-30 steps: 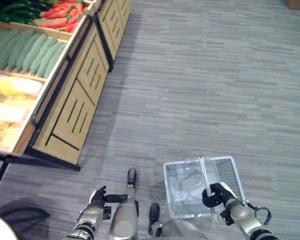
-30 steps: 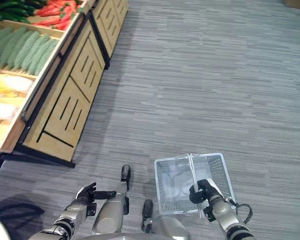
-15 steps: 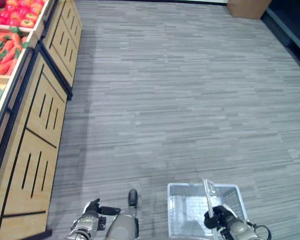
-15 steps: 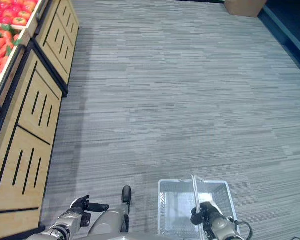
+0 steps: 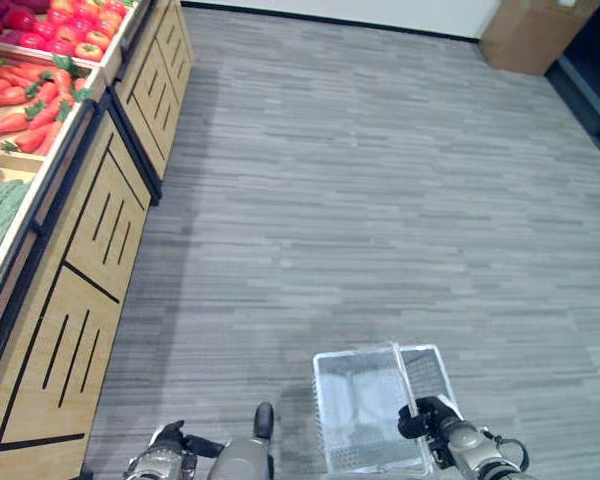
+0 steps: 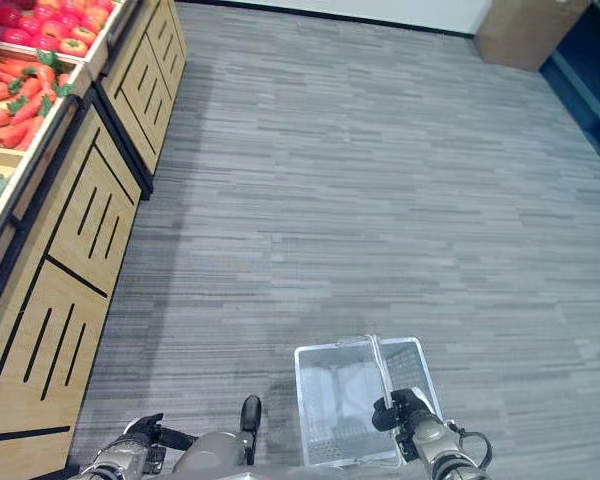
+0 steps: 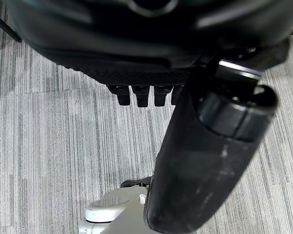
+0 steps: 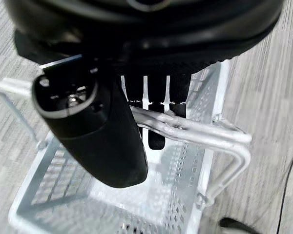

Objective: Get the vegetables into the basket

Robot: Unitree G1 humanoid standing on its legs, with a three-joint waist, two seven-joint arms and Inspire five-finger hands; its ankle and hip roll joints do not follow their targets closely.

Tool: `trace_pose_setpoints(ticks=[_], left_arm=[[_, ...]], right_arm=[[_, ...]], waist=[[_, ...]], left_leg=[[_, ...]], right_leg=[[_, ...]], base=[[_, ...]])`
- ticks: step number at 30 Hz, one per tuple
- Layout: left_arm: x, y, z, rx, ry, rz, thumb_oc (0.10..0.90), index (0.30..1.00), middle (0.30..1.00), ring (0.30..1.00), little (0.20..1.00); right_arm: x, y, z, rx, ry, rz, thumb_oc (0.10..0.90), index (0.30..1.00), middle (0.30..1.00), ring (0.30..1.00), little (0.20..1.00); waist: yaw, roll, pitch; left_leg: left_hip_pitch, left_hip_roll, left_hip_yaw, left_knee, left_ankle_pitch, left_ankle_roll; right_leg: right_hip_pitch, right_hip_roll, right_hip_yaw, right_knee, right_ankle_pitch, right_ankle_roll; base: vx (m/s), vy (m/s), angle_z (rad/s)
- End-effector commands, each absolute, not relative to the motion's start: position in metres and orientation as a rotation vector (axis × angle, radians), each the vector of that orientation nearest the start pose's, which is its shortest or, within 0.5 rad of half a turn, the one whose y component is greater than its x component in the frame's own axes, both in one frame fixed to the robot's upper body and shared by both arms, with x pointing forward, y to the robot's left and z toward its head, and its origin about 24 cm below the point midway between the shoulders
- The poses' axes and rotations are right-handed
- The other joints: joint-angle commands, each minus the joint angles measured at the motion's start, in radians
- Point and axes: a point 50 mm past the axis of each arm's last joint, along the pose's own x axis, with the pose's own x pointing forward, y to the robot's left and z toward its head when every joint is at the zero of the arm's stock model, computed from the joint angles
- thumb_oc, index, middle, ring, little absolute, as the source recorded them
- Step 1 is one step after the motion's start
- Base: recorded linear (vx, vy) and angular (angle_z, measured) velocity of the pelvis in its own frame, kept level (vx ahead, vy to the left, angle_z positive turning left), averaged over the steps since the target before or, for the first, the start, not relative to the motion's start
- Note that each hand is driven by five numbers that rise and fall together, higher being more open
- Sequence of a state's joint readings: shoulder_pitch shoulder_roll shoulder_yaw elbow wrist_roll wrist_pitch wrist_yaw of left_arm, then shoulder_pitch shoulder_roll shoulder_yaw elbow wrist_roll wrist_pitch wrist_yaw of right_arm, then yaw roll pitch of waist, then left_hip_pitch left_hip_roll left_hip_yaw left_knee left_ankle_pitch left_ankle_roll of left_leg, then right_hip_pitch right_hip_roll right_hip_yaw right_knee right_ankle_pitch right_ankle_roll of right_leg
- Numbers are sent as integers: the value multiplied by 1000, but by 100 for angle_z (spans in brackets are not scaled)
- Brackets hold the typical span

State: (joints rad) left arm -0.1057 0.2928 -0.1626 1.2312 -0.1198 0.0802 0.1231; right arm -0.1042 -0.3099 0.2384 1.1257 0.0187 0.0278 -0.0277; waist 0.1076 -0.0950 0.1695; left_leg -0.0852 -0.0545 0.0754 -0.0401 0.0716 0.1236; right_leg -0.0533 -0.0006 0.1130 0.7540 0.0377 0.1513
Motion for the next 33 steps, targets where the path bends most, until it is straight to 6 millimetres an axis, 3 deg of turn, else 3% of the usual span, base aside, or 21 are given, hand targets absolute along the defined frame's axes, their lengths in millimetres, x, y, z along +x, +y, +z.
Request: trace_pose_setpoints(ticks=[1, 2, 3, 5, 8, 10, 12, 15, 16, 19, 23, 33], left_arm=[[136, 271, -138, 326, 1141, 284, 900, 1000, 1000, 1000, 1000], [138, 271, -138, 326, 1138, 286, 900, 1000, 1000, 1000, 1000], [140, 270, -138, 334, 1136, 279, 900, 1000, 1000, 1000, 1000], [144, 267, -137, 342, 1124, 264, 900, 1000, 1000, 1000, 1000], [144, 266, -137, 350, 1128, 256, 900, 1000, 1000, 1000, 1000], [147, 265, -137, 360, 1121, 246, 900, 1000, 1000, 1000, 1000], [146, 266, -137, 366, 1129, 248, 900, 1000, 1000, 1000, 1000], [141, 268, -139, 383, 1149, 237, 900, 1000, 1000, 1000, 1000], [139, 267, -139, 375, 1155, 242, 900, 1000, 1000, 1000, 1000], [129, 265, -144, 353, 1187, 260, 900, 1000, 1000, 1000, 1000], [123, 260, -147, 319, 1208, 283, 900, 1000, 1000, 1000, 1000], [136, 251, -146, 278, 1167, 279, 900, 1000, 1000, 1000, 1000]], right_arm=[[157, -275, -122, -499, 997, -60, 400, 300, 300, 300, 300], [158, -273, -122, -499, 992, -53, 400, 300, 300, 300, 300], [160, -272, -121, -496, 985, -52, 400, 300, 300, 300, 300], [161, -273, -120, -499, 977, -55, 400, 300, 300, 300, 300], [161, -273, -119, -499, 971, -56, 400, 300, 300, 300, 300], [160, -272, -120, -494, 967, -55, 400, 300, 300, 300, 300], [155, -268, -122, -488, 971, -40, 400, 300, 300, 300, 300], [142, -267, -128, -464, 1009, -39, 400, 300, 300, 300, 300], [142, -268, -127, -465, 1009, -36, 400, 300, 300, 300, 300], [141, -270, -127, -469, 1017, -41, 400, 300, 300, 300, 300], [142, -274, -126, -486, 1015, -51, 400, 300, 300, 300, 300], [145, -278, -123, -527, 1012, -32, 400, 300, 300, 300, 300]], waist=[[-16, 19, 39], [-23, 18, 47], [-49, 20, 51], [-78, 21, 72], [-102, 20, 84], [-136, 26, 97], [-163, 14, 109], [-190, -4, 83], [-186, 0, 69], [-178, 11, 57], [-165, 26, 44], [-136, 35, 40]], left_leg=[[-55, 49, 16, 74, -20, -88], [-30, 51, 10, 62, -28, -96], [-3, 47, -14, 43, -32, -103], [32, 30, -54, 28, -44, -104], [73, 22, -91, 9, -53, -108], [125, 15, -147, -25, -65, -106], [184, 0, -216, -36, -90, -107], [228, -25, -335, -31, -123, -111], [244, -11, -354, -41, -122, -118], [251, 17, -393, -29, -123, -131], [240, 55, -431, -2, -130, -158], [190, 117, -509, 41, -109, -205]], right_leg=[[-10, -206, -12, -318, 214, 2], [-37, -222, -46, -384, 157, 0], [-86, -181, -9, -491, 112, 11], [-146, -135, 45, -584, 91, 17], [-166, -116, 73, -634, 114, 24], [-236, -72, 122, -686, 156, 38], [-283, -48, 135, -729, 201, 58], [-248, -2, 230, -684, 186, 56], [-244, -1, 238, -669, 179, 53], [-241, 14, 214, -635, 156, 28], [-223, 1, 129, -603, 98, -2], [-189, -33, -29, -535, -2, -43]], base=[[190, -36, 2], [270, -72, -18], [272, -55, -9], [254, -30, 24], [165, -19, 72], [307, -45, 113], [317, -91, 97], [239, -160, 104], [198, -171, 103], [175, -216, 130], [105, -184, 45], [73, -150, 73]])
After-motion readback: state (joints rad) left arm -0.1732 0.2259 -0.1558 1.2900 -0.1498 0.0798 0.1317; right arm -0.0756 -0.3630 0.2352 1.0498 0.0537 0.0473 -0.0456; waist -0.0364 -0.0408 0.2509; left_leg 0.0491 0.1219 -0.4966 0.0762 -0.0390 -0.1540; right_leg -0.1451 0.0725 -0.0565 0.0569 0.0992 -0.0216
